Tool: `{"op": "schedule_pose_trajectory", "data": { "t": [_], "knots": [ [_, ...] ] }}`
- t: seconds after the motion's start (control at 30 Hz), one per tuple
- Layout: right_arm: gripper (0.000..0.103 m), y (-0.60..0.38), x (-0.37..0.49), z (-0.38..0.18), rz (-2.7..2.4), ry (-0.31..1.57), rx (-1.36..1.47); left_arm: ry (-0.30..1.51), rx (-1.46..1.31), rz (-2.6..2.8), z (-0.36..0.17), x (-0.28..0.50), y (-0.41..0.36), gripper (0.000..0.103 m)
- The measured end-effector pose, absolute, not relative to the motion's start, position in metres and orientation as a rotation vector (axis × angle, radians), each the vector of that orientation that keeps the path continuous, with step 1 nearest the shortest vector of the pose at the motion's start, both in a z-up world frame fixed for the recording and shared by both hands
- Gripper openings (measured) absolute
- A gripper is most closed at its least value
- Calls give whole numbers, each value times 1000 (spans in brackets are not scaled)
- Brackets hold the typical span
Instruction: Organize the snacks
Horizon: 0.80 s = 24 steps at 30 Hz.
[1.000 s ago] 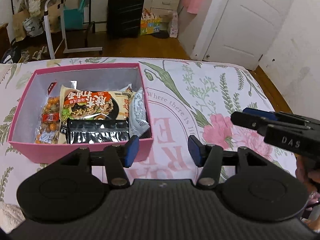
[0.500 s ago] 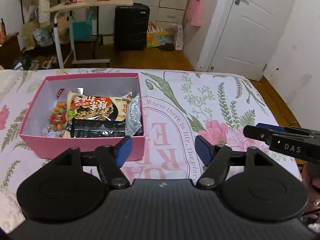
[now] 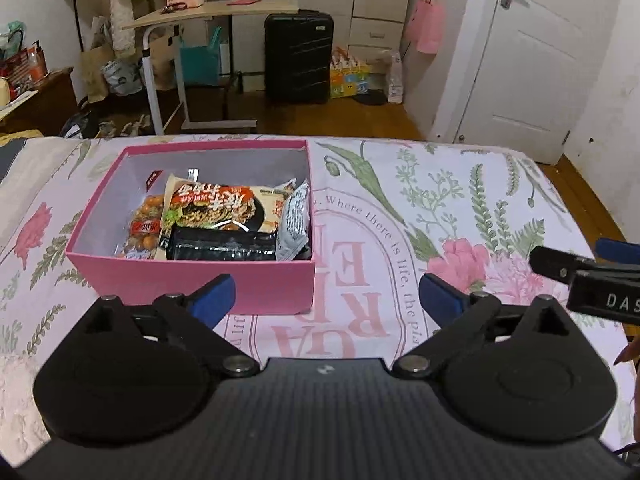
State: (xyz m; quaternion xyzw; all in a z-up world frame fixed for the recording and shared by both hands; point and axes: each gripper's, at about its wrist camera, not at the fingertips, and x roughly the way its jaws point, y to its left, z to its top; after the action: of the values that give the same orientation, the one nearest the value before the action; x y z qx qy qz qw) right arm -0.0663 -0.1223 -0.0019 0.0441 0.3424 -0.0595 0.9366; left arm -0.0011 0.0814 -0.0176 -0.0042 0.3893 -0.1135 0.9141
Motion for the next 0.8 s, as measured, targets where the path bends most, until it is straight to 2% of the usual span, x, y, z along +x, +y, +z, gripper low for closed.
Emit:
{"op": "schedule_pose_trajectory", "data": {
  "t": [0.43,0.8],
  "knots": [
    [99,-120,-74,-1,-148,667,80,782,44,-187,-20,-9,79,100],
    [99,-111,-78,-5,-119,721,61,790,105,-195,-27,-10,69,100]
  ]
}}
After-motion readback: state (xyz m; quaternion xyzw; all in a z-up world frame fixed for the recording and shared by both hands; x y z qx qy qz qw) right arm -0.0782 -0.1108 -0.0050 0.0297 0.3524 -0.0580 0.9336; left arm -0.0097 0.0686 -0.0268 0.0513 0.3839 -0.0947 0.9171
